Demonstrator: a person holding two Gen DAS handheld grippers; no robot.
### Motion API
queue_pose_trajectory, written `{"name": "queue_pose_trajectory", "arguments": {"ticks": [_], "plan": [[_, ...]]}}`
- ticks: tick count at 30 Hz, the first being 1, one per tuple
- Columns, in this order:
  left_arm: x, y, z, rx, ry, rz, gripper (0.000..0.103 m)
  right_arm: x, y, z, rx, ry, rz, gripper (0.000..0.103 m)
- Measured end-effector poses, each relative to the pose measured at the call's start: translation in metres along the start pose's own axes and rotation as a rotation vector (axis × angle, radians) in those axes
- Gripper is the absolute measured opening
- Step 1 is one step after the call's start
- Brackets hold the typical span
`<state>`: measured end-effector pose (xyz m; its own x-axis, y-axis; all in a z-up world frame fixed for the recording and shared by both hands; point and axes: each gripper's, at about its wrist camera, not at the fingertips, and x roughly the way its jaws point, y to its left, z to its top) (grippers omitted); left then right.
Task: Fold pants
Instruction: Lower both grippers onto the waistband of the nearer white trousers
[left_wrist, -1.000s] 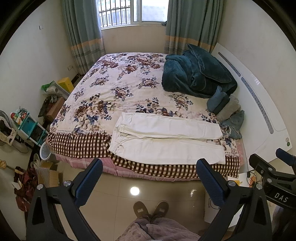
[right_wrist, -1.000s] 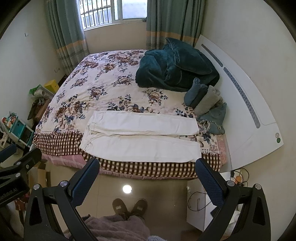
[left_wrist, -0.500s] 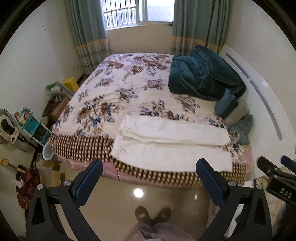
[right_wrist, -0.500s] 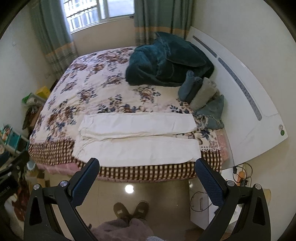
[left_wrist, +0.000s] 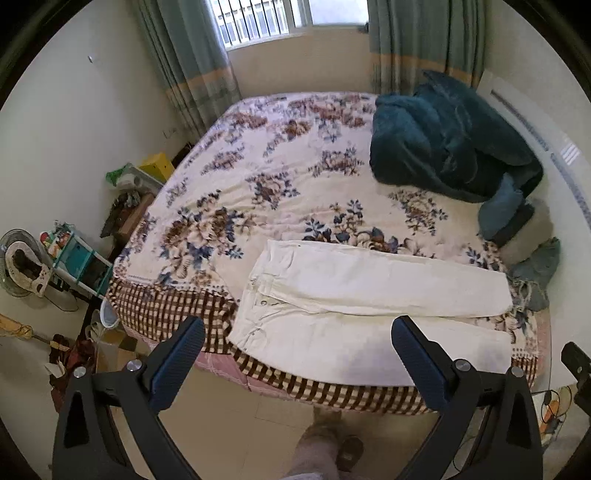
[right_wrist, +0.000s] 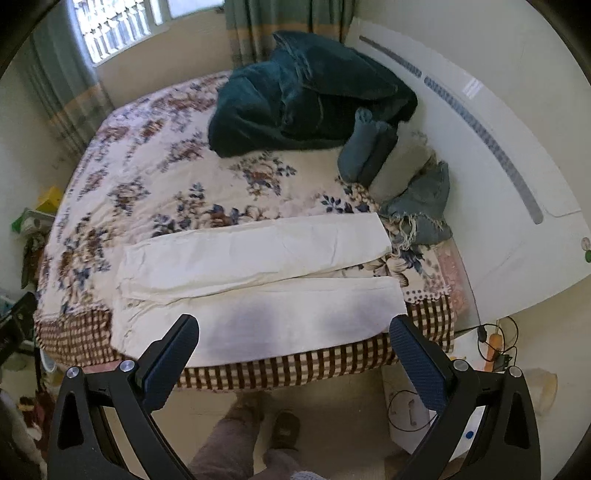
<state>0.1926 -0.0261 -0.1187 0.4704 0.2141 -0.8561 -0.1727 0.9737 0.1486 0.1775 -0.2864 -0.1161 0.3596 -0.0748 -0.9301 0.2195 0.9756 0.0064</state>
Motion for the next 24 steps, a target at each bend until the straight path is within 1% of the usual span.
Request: {"name": "queue_pose_trajectory", "arguments": {"ticks": [4,6,8,9,10,11,12,13,15,17,18,20,24], "plan": [[0.062,-0.013,0.034,0.010,0.051,0.010,0.103,0.077,0.008,0.043,0.034,0.048,-0.026,0.103],[0.098,-0.021,0.053,0.010,0.085,0.008,0.103,0.124,0.014,0.068,0.063,0.096,-0.040,0.103],[0.130,-0.025,0.067,0.011,0.120,0.002,0.103,0.165,0.020,0.085,0.088,0.146,-0.041,0.103],[0.148,-0.026,0.074,0.008,0.140,0.001,0.103,0.190,0.023,0.095,0.105,0.185,-0.038,0.103],[0.178,-0.030,0.083,0.004,0.174,0.002,0.103,0.209,0.026,0.102,0.114,0.211,-0.038,0.103],[0.192,-0.031,0.087,0.001,0.194,0.002,0.103,0.235,0.029,0.112,0.123,0.236,-0.041,0.103],[0.223,-0.032,0.096,-0.014,0.237,-0.002,0.103,0.255,0.031,0.120,0.132,0.253,-0.044,0.103],[0.245,-0.032,0.102,-0.030,0.264,-0.003,0.103,0.277,0.032,0.129,0.143,0.267,-0.042,0.103],[0.286,-0.034,0.111,-0.063,0.311,0.006,0.103,0.325,0.032,0.148,0.172,0.285,-0.056,0.103],[0.321,-0.035,0.118,-0.086,0.348,0.020,0.103,0.366,0.027,0.164,0.211,0.292,-0.068,0.103],[0.348,-0.037,0.123,-0.109,0.380,0.032,0.103,0.391,0.023,0.173,0.242,0.300,-0.077,0.103],[0.391,-0.037,0.128,-0.157,0.437,0.048,0.103,0.434,0.013,0.185,0.305,0.315,-0.077,0.103],[0.475,-0.035,0.132,-0.279,0.567,0.046,0.103,0.520,-0.016,0.207,0.411,0.358,-0.120,0.103]]}}
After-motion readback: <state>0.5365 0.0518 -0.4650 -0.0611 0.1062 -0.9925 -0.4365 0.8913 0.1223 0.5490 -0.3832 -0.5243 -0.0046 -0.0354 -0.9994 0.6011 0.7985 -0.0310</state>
